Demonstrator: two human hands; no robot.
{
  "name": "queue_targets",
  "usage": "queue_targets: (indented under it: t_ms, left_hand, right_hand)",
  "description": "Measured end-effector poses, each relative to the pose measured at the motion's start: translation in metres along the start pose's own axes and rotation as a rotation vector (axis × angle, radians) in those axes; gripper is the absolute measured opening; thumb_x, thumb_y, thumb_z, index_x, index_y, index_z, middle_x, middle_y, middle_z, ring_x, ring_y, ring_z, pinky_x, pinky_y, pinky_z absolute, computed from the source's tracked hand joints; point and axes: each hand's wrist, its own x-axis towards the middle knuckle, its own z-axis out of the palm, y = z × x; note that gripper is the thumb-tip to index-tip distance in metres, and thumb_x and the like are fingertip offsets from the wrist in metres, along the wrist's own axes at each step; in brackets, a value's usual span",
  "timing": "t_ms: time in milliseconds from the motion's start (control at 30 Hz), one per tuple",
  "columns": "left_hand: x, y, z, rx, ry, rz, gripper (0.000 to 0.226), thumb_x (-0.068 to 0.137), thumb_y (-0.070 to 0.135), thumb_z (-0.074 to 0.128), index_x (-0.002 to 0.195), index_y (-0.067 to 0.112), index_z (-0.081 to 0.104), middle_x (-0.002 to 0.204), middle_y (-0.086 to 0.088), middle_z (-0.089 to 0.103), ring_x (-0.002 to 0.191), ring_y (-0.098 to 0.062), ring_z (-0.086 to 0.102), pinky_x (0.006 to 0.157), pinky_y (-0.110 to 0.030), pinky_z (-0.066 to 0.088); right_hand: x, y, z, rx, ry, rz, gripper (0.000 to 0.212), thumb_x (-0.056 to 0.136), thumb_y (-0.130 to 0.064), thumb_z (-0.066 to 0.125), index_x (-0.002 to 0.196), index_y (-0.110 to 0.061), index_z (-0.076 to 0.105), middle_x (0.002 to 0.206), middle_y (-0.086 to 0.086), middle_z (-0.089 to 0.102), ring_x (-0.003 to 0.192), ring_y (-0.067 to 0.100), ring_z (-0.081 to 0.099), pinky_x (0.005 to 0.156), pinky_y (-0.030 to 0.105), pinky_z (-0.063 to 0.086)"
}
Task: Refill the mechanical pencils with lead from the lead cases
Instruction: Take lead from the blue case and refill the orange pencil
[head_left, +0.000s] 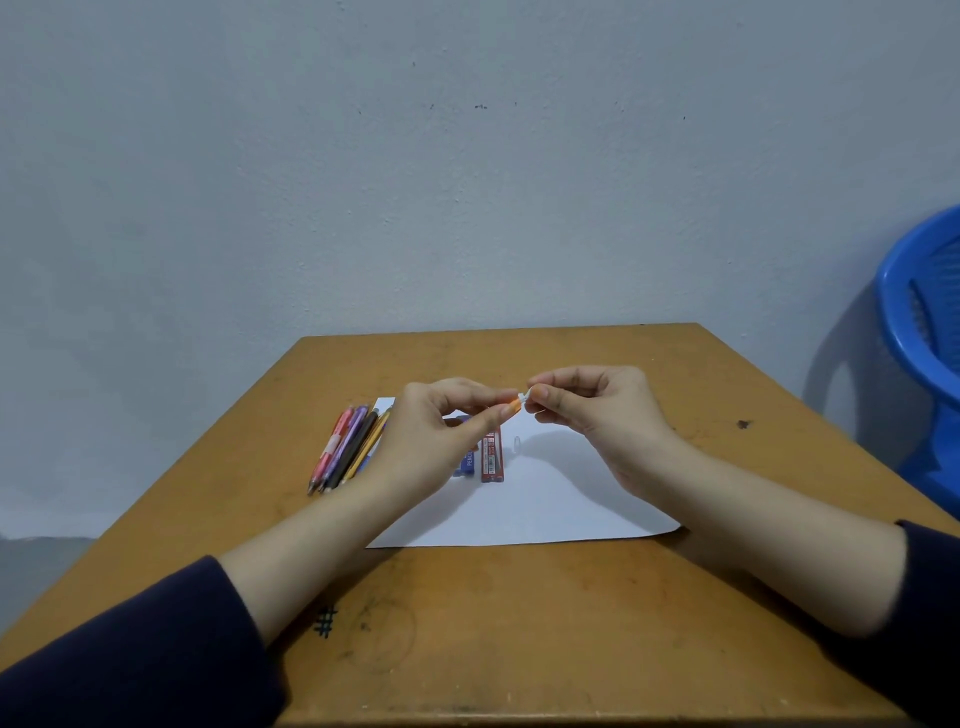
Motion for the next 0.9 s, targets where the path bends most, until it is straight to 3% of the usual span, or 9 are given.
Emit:
queue_targets:
  t_ms: [567,733,900]
  left_hand:
    - [0.0000,-0.0015,-0.0001,-0.017,0.007,0.021,0.009,0.080,0.015,0.074,0.089,0.015,0.076,0.084,0.007,0.073,0.083,-0.006,0.066,0.065,-0.017,0.050]
    - [-0.0005,-0.0035,-0.0013,0.011,0.005,0.032,0.010,0.079,0.017,0.074,0.088,0.018,0.076,0.085,0.004,0.072,0.083,-0.008,0.067,0.068,-0.022,0.055]
    - [0.0012,-0.0040,-0.0005,0.001,0.019,0.012,0.010,0.080,0.016,0.074,0.086,0.025,0.074,0.084,0.012,0.072,0.082,-0.004,0.066,0.065,-0.018,0.051]
  right_hand:
    - [-0.0030,0.0042,0.0039,0.095,-0.047,0.015,0.008,0.078,-0.001,0.070,0.076,-0.009,0.070,0.070,0.007,0.070,0.070,0.017,0.066,0.072,0.027,0.055]
    - [-0.0028,0.0048,0.0022,0.078,-0.057,0.020,0.005,0.078,-0.001,0.070,0.079,-0.006,0.071,0.072,0.010,0.069,0.071,0.017,0.065,0.073,0.026,0.056]
    - [0.0019,0.0064,0.0008,0.073,-0.037,0.022,0.007,0.084,-0.009,0.067,0.083,-0.009,0.073,0.076,0.011,0.070,0.074,0.018,0.066,0.077,0.031,0.056]
